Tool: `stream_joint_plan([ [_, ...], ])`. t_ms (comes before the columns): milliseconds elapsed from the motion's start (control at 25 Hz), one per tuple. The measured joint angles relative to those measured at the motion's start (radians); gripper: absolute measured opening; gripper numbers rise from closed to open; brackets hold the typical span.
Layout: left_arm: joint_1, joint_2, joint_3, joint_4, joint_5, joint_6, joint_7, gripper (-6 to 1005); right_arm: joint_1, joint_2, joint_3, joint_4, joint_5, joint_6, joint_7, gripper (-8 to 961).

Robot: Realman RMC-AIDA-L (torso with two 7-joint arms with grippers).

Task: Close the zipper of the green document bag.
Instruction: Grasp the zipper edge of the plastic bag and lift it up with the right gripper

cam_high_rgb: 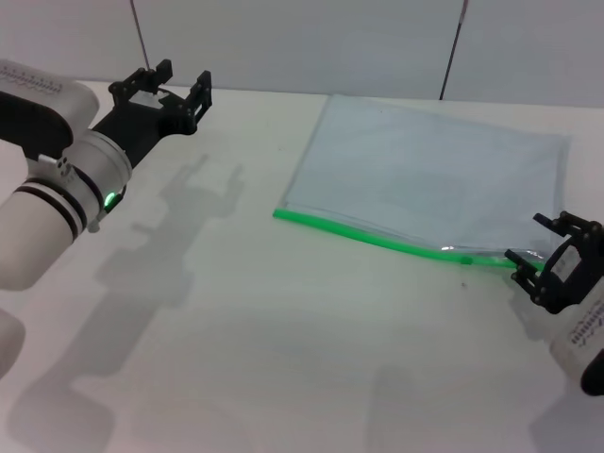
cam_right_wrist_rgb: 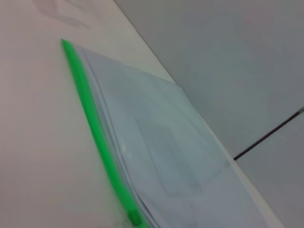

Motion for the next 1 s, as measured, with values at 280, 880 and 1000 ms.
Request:
stream_joint_plan([
  [280,-0.006,0.002,-0.002,0.022,-0.006,0.006,0.000,560,-0.032,0.101,0.076,0.020,0.000,-0.017,-0.190,494],
  [880,0.011,0.002,-0.026,0.022,-0.008,0.006,0.000,560,-0.075,0.114,0.104,0.033,-0.001,-0.014,-0.351,488],
  [1000,0.013,0.002,-0.027,0.022,-0.008,0.004,0.000,560,-0.084,0.114,0.110,0.045,-0.001,0.008,-0.395,487],
])
